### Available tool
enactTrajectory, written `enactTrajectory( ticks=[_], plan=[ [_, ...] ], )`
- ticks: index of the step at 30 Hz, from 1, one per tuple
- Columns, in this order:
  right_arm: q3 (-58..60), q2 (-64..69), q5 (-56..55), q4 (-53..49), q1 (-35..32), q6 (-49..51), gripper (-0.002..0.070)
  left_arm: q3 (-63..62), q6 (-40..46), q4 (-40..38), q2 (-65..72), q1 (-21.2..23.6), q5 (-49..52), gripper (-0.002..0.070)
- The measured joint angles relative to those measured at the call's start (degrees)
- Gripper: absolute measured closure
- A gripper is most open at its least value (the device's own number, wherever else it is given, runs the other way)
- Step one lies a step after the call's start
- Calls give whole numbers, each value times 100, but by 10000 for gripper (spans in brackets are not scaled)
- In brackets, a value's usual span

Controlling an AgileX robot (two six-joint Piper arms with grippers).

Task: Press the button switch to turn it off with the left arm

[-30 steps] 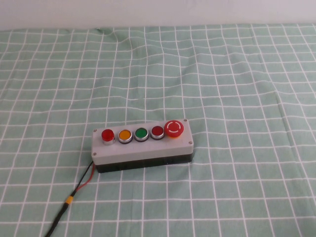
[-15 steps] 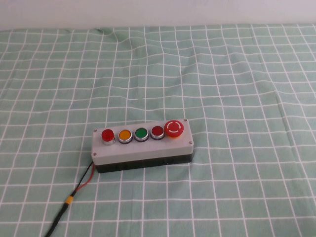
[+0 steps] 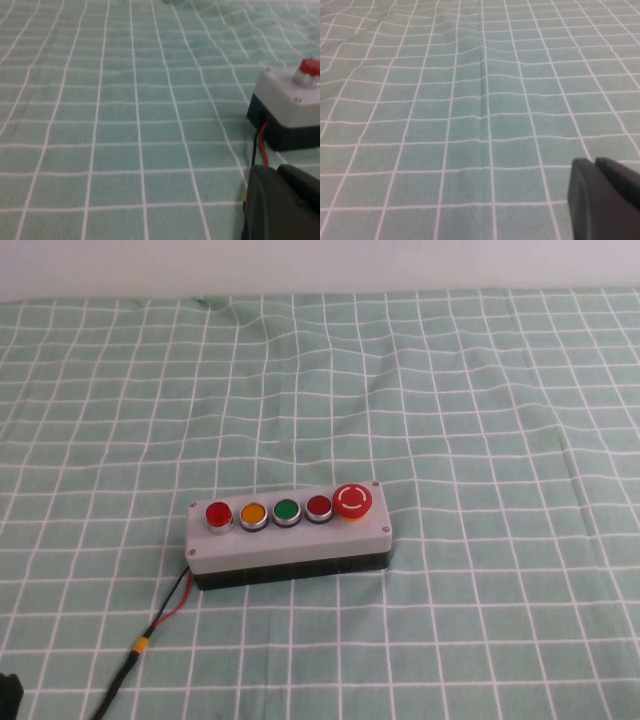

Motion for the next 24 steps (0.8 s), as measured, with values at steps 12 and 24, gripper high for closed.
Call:
enactTrajectory(
  ticks=[12, 24],
  plan=[
    [0, 0, 0, 0, 0, 0, 694, 161, -66, 35, 0, 3, 281, 677],
    [0, 0, 0, 0, 0, 0, 694, 161, -66, 35, 0, 3, 281, 677]
  ],
)
